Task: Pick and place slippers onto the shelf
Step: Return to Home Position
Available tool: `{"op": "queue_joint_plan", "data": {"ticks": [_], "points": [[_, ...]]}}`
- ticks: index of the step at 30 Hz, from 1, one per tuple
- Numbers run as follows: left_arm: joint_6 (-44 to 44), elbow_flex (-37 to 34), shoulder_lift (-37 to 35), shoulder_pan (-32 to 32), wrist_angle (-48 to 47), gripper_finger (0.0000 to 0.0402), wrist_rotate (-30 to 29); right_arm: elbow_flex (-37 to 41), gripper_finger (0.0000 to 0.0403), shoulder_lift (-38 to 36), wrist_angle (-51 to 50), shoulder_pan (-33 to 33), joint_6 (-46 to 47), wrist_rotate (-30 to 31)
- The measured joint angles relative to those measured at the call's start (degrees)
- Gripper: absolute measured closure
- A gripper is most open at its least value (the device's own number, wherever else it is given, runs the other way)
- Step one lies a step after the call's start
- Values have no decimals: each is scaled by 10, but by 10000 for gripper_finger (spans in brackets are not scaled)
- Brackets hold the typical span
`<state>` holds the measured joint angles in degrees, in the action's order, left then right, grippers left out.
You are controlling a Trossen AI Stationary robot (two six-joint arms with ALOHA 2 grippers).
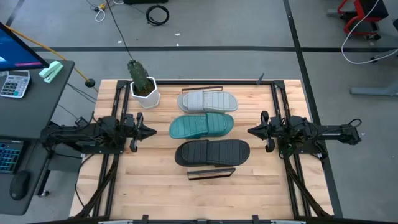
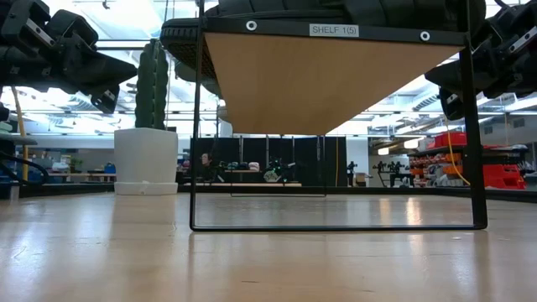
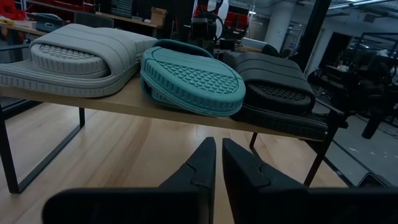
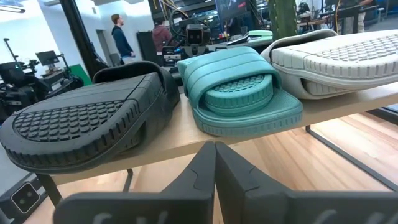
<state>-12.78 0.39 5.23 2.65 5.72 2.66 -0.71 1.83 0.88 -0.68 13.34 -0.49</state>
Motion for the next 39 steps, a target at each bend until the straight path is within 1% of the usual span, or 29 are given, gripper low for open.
{"op": "queue_joint_plan", "data": {"ticks": [12,21,32,39], "points": [[0,0,0,0,0,378,0,0,389,0,0,0,0,0],[0,0,0,0,0,366,0,0,389,0,0,0,0,0],[0,0,0,0,0,378,0,0,389,0,0,0,0,0],[0,0,0,0,0,369,0,0,389,0,0,0,0,0]]}}
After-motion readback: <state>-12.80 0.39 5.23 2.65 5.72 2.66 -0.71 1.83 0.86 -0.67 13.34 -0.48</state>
